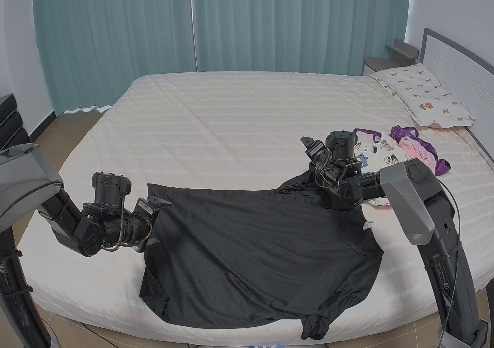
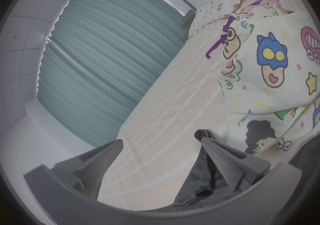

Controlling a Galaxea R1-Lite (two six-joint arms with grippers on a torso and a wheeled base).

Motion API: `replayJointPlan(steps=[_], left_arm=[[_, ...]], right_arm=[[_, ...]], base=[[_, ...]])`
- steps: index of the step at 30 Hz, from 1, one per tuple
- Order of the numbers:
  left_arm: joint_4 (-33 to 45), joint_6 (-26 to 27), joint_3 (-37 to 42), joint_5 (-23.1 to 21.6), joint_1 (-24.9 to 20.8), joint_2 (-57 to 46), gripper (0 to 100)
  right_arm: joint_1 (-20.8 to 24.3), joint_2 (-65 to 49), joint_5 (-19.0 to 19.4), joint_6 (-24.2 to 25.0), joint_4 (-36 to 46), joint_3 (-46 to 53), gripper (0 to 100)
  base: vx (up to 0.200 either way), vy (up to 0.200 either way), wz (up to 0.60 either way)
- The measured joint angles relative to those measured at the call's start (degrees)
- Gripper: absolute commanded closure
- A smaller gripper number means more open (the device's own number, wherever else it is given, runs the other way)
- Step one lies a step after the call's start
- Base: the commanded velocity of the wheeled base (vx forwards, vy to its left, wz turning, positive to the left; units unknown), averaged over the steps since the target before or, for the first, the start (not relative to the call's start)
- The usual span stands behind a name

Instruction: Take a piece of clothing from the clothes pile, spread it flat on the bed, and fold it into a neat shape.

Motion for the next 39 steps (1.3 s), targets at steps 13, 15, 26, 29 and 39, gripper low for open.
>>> replayJointPlan(steps=[13,15,26,29,39], left_arm=[[0.0,0.0,0.3,0.0,0.0,0.0,0],[0.0,0.0,0.3,0.0,0.0,0.0,0],[-0.3,0.1,0.3,0.0,0.0,0.7,0],[-0.3,0.1,0.3,0.0,0.0,0.9,0],[-0.3,0.0,0.2,0.0,0.0,1.3,0]], right_arm=[[4.0,-4.7,4.6,-0.2,7.5,9.3,0],[4.0,-4.1,4.6,-0.2,9.2,8.3,0],[3.4,0.6,4.2,0.0,12.6,0.7,100],[3.3,2.0,3.9,0.1,15.8,-1.9,100],[3.3,3.4,3.7,0.3,10.4,-3.7,100]], base=[[0.000,0.000,0.00],[0.000,0.000,0.00],[0.000,0.000,0.00],[0.000,0.000,0.00],[0.000,0.000,0.00]])
